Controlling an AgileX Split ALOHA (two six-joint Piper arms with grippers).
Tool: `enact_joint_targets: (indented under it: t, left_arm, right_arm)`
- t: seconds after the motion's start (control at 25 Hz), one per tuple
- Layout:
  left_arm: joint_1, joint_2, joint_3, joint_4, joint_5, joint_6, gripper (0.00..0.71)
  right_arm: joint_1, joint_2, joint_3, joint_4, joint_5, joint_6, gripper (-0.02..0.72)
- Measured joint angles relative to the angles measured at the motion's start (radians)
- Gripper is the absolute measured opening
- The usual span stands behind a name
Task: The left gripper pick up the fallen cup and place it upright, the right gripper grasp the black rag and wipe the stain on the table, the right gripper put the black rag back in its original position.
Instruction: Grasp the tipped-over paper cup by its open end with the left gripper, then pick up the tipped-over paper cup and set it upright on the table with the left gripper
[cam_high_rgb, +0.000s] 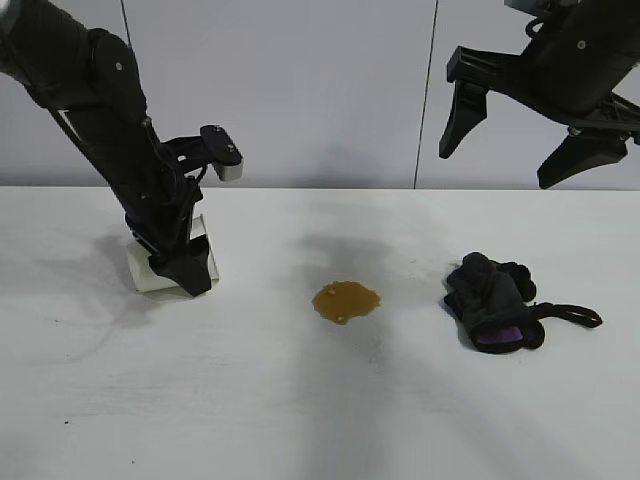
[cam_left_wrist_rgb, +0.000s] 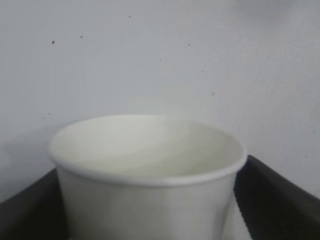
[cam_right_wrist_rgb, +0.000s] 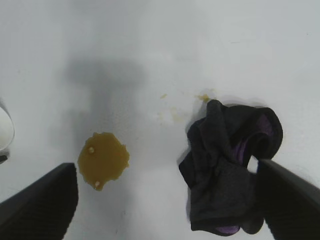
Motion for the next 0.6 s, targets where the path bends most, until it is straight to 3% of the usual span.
enact_joint_targets:
  t: [0.2,0.36,0.48,0.6]
  left_arm:
    - [0.004,-0.015,0.000,-0.048,0.043,0.000,0.480]
    - [0.018,-0.085,0.001,-0.194,0.087,0.049,0.478]
    - [0.045,-0.138,0.001,-0.371,0.115,0.166,0.477]
    - [0.089,-0.163,0.047,-0.639,0.171,0.369,0.477]
  right_arm:
    - [0.000,0.000,0.000,-0.001,0.000,0.000,0.661]
    - [0.000,0.000,0.000,-0.001,0.000,0.000,0.661]
    - [0.000,0.000,0.000,-0.001,0.005,0.000,0.661]
    - [0.000,0.000,0.000,-0.001,0.013,0.000,0.661]
